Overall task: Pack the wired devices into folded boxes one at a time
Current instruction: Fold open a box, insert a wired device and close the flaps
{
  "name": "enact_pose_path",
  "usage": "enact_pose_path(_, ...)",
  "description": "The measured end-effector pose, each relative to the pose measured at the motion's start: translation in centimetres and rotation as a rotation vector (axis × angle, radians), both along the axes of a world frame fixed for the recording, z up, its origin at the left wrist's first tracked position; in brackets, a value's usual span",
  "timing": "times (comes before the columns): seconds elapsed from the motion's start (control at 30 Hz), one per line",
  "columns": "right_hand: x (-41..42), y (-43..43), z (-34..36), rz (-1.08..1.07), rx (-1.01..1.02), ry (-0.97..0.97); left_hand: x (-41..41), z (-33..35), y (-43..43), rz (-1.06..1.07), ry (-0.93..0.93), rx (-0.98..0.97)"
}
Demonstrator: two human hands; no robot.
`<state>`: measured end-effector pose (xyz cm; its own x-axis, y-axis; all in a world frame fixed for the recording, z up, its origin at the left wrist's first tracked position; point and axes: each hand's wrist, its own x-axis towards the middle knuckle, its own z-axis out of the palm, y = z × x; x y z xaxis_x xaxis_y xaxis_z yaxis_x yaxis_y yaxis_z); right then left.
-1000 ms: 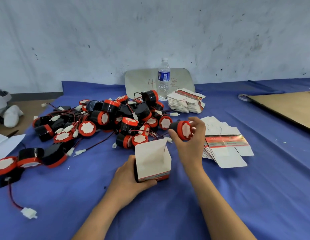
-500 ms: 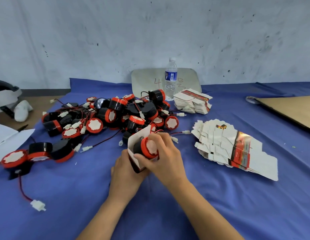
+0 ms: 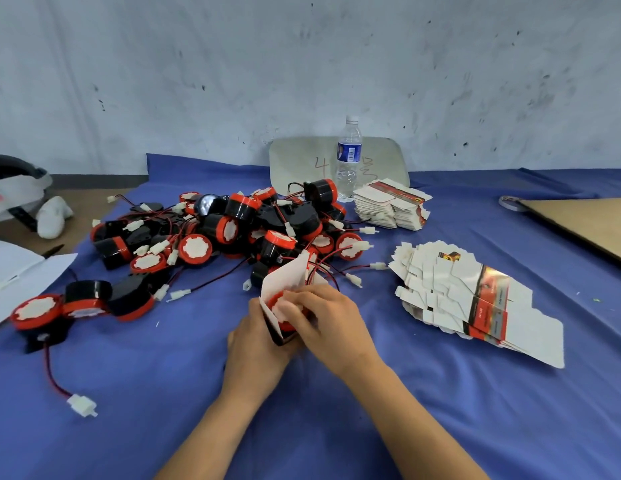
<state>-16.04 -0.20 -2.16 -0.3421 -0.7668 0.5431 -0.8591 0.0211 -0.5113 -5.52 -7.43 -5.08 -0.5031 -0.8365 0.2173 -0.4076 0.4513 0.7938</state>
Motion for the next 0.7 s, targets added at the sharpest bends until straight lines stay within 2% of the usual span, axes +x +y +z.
enact_pose_path(0.1,-0.5,-0.1,-0.3,-0.014,0.136,0.108,0.0,0.2,0.2,-0.005,0.041,0.019)
enact_pose_path(0.2,-0.5,-0.1,-0.5,-0.025,0.153,0.114,0.2,0.6,0.6,-0.090,0.205,-0.030)
enact_pose_path(0.23,-0.2,0.0,-0.3,-0.045,0.110,0.105,0.2,0.7,0.8,-0.126,0.235,-0.099)
enact_pose_path(0.3,0.2,0.3,0.1,-0.129,-0.136,0.018,0.2,0.8,0.9,-0.173,0.247,-0.223)
enact_pose_path(0.37,0.1,0.6,0.6,-0.259,-0.481,-0.179,0.2,0.9,0.9,-0.190,0.220,-0.284)
enact_pose_path(0.43,-0.8,0.7,1.1,-0.338,-0.637,-0.491,0.2,0.8,0.7,-0.188,0.218,-0.305)
enact_pose_path(0.53,-2.4,0.7,1.2,-0.248,-0.565,-0.974,0.2,0.9,0.5,-0.155,0.233,-0.353)
enact_pose_path(0.6,-3.1,0.6,1.3,-0.136,-0.527,-1.192,0.2,1.0,0.5,-0.153,0.230,-0.344)
enact_pose_path(0.63,-3.4,0.7,1.3,-0.089,-0.552,-1.238,0.2,1.1,0.4,-0.159,0.225,-0.346)
enact_pose_path(0.7,-3.6,0.8,1.5,-0.014,-0.612,-1.188,0.2,1.0,0.4,-0.167,0.210,-0.370)
